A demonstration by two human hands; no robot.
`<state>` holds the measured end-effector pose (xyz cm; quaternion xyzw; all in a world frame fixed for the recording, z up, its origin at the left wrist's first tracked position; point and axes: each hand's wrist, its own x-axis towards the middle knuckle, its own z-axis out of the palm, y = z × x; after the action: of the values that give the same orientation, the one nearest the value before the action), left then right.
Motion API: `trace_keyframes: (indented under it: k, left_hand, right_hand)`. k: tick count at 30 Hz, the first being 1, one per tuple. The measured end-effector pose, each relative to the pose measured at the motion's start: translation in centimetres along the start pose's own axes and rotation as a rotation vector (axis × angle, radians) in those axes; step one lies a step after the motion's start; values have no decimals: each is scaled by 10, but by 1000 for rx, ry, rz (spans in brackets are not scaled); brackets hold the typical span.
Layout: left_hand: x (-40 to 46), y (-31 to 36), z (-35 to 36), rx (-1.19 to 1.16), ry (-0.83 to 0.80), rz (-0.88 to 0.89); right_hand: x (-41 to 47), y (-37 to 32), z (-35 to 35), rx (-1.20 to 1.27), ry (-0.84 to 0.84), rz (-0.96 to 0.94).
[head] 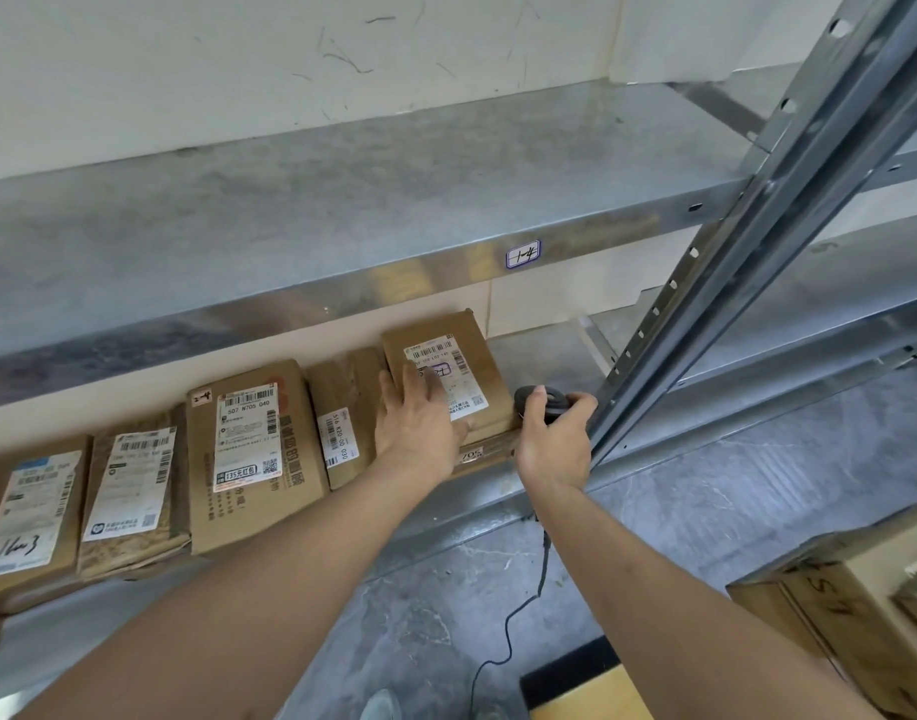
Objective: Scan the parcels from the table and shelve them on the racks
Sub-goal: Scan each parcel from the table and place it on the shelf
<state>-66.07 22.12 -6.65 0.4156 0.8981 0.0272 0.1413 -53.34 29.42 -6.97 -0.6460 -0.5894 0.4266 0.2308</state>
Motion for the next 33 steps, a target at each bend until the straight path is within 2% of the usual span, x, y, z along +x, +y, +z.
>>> trace_keyframes:
  k: [2,4,22,33]
  left_hand:
    - [4,-3,4,14,18,192]
    - [6,-4,8,43,-22,290]
    - [1,3,-16,70,-122,226]
    - [-67,-1,-60,133,45,356]
  right_hand:
    - [3,-1,1,-7,-10,-17]
    - [5,-1,3,-26,-7,-28]
    - [-1,-2,-11,87,-38,-2]
    - [-74,-11,-29,238,-5,32]
